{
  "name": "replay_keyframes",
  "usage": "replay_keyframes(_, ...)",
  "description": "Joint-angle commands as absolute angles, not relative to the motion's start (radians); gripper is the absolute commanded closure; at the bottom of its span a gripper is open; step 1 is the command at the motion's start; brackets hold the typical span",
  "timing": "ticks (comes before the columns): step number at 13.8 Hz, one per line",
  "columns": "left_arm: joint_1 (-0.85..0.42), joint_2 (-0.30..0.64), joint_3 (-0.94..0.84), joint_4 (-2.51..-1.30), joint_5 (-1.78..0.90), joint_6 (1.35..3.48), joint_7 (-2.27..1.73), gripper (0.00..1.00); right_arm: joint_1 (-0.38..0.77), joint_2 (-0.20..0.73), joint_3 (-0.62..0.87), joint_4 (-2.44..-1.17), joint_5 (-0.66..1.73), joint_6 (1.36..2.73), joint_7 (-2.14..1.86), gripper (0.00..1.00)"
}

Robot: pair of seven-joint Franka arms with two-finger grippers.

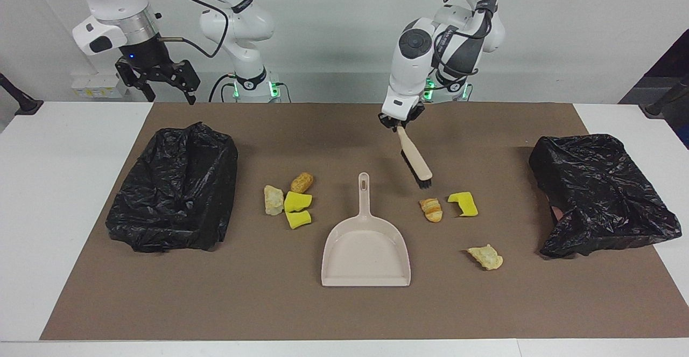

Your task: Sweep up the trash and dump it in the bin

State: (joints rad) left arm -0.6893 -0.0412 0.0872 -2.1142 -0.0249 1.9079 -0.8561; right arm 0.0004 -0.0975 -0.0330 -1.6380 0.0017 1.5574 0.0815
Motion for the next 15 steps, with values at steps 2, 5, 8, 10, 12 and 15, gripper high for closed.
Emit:
replay_keyframes(2, -0.553, 0.015, 0.078, -2.065, -0.002, 1.910, -0.683, 1.00, 0.008, -0.127, -0.018, -1.676, 0.005, 1.574, 0.057, 0.00)
replay_keyframes(5, -0.448, 0.046, 0.078, -2.051, 0.005, 2.008, -0.559, 1.00, 0.053, -0.094, 0.006, -1.706, 0.006, 1.644, 0.087, 0.00)
replay_keyframes(8, -0.356, 0.121, 0.077, -1.947, 0.012, 2.020, -0.448, 1.00, 0.171, 0.036, 0.008, -1.691, 0.034, 1.771, 0.277, 0.00)
replay_keyframes(10, -0.315, 0.132, 0.077, -1.936, 0.012, 2.048, -0.340, 1.00, 0.271, 0.136, 0.008, -1.642, 0.043, 1.836, 0.418, 0.00)
replay_keyframes(12, -0.272, 0.149, 0.077, -1.934, 0.015, 2.089, -0.269, 1.00, 0.360, 0.269, 0.008, -1.571, 0.046, 1.882, 0.484, 0.00)
replay_keyframes(15, -0.236, 0.228, 0.077, -1.855, 0.034, 2.100, -0.183, 1.00, 0.440, 0.363, 0.008, -1.548, 0.049, 1.991, 0.581, 0.00)
